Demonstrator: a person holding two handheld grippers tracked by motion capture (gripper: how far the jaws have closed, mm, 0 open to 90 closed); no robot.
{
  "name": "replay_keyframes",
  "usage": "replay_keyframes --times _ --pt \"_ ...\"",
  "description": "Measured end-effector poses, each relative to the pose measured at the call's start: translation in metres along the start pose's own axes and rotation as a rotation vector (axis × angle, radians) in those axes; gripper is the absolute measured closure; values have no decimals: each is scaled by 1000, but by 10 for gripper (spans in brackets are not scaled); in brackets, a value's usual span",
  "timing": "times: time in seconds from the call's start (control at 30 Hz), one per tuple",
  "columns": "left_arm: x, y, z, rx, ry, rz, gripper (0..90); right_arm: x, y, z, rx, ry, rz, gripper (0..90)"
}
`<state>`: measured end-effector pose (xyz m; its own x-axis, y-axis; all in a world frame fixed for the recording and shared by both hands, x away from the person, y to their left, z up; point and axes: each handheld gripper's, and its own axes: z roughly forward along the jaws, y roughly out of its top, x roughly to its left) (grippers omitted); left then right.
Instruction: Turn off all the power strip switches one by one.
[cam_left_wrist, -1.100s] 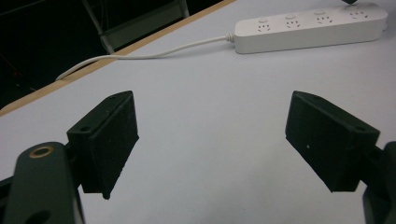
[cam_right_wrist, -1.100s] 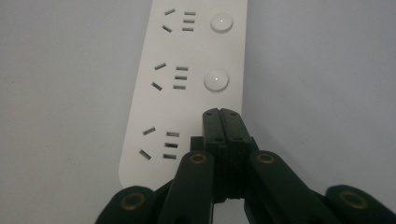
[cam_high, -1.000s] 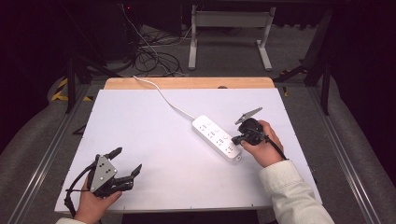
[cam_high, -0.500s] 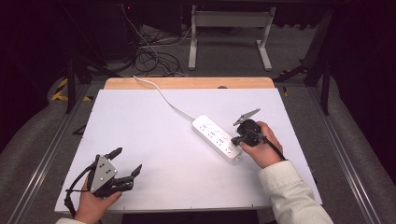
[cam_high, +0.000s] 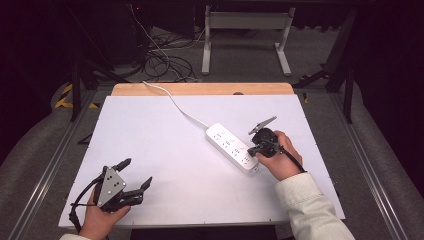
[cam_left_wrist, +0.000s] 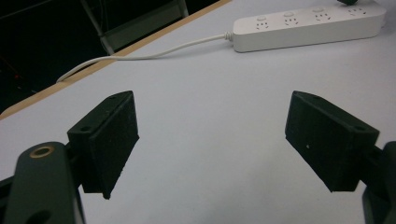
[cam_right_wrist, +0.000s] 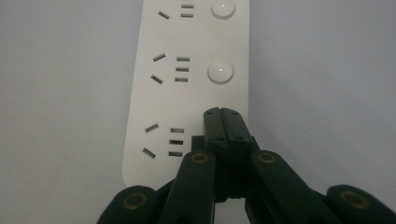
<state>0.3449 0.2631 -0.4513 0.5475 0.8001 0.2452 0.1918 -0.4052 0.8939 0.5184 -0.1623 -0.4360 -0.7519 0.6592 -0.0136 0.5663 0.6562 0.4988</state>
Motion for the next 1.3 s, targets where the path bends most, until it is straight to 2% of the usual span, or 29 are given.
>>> replay_keyframes --times 0.17,0.33,0.53,0.63,0.67,0.7,0.73,0.77,0.8,0.83,0.87,1.0,1.3 --pt "0 0 0 2 1 8 180 -2 -1 0 -4 15 20 900" --pt "0 0 1 4 1 8 180 2 -1 0 -1 -15 9 900" --pt "0 0 0 1 5 8 180 0 -4 1 -20 -1 39 900" --pt "0 0 0 1 4 -2 180 2 -3 0 -26 -13 12 900" --pt "0 0 0 1 3 -2 180 3 -2 -4 -45 -17 4 900" --pt "0 0 0 1 4 -3 179 3 -2 -13 -120 -11 8 900" --pt "1 0 0 1 6 -4 179 3 -2 -13 -120 -11 8 900" --pt "1 0 0 0 6 -7 179 3 -2 -20 -174 4 20 900" --pt "1 0 1 0 8 -5 180 3 0 -33 -258 12 25 900" --pt "1 0 1 0 6 -6 180 3 0 -33 -258 12 25 900" --pt "0 0 1 1 6 -5 180 3 2 -40 -283 12 12 900" --pt "0 0 0 1 9 5 180 2 5 -37 -263 -1 4 900" --pt "1 0 1 2 10 -4 180 0 12 -31 -255 -4 1 900"
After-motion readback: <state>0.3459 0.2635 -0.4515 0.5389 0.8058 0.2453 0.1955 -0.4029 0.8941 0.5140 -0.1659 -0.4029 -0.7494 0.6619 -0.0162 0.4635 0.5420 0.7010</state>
